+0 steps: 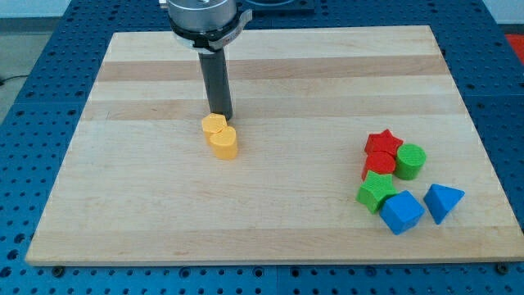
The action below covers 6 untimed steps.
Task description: Push the yellow blocks into the green star
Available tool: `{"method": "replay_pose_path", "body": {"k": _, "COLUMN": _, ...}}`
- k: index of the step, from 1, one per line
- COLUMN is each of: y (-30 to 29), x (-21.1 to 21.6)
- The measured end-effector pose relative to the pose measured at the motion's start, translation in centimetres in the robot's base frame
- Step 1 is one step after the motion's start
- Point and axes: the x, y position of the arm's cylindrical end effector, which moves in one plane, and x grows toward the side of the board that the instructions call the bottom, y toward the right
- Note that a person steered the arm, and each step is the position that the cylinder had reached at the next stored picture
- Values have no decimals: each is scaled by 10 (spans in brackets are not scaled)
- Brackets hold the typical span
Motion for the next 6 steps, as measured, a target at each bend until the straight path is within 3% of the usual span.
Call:
{"method": "replay_pose_path", "body": {"k": 3, "y": -9, "x": 35}}
{"method": "replay_pose_path", "body": {"k": 5, "y": -72, "x": 22}}
{"method": "replay_pose_path", "body": {"k": 6, "y": -85, "x": 34}}
